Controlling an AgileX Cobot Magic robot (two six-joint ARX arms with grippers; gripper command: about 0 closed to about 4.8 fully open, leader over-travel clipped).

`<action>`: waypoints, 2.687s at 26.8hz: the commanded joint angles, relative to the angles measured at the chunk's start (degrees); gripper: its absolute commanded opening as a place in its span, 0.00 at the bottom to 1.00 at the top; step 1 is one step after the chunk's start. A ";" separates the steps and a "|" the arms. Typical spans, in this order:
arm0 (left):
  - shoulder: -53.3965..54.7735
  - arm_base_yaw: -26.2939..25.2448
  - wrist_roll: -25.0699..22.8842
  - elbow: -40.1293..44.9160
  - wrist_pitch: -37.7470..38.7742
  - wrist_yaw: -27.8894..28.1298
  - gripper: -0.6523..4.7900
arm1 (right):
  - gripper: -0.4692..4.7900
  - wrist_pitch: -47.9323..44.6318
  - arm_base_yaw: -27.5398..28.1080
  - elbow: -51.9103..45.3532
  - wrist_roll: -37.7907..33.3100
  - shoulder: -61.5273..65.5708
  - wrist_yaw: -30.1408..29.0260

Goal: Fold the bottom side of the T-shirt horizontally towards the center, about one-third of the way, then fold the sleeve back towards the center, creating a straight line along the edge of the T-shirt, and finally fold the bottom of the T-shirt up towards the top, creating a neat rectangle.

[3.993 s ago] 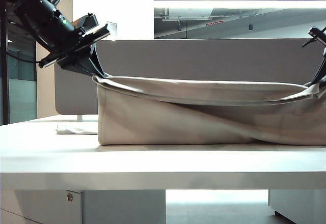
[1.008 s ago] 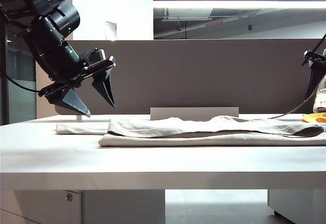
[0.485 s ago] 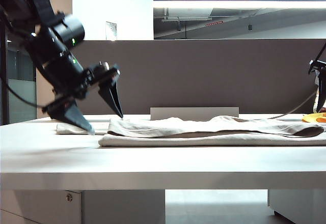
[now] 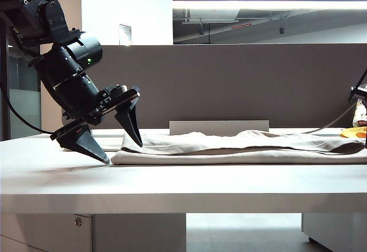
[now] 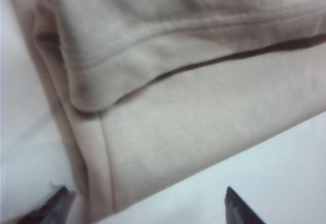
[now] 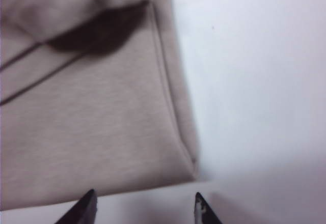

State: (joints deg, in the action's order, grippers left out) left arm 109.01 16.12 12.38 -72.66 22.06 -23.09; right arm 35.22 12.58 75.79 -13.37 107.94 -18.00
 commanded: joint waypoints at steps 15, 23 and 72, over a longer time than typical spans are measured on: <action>-0.09 0.11 0.09 -0.09 -3.45 0.37 0.63 | 0.57 -3.78 0.66 0.11 1.55 1.20 1.40; -0.07 0.11 0.04 -0.09 -3.58 1.22 0.54 | 0.57 -4.70 0.70 0.13 1.60 1.49 1.40; -1.33 0.07 -8.70 0.48 6.67 5.07 0.11 | 0.09 5.68 3.34 0.17 6.60 -2.03 -3.65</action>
State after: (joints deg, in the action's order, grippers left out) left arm 108.60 16.14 4.71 -72.60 27.62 -18.33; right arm 38.48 15.03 76.05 -7.05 106.15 -21.37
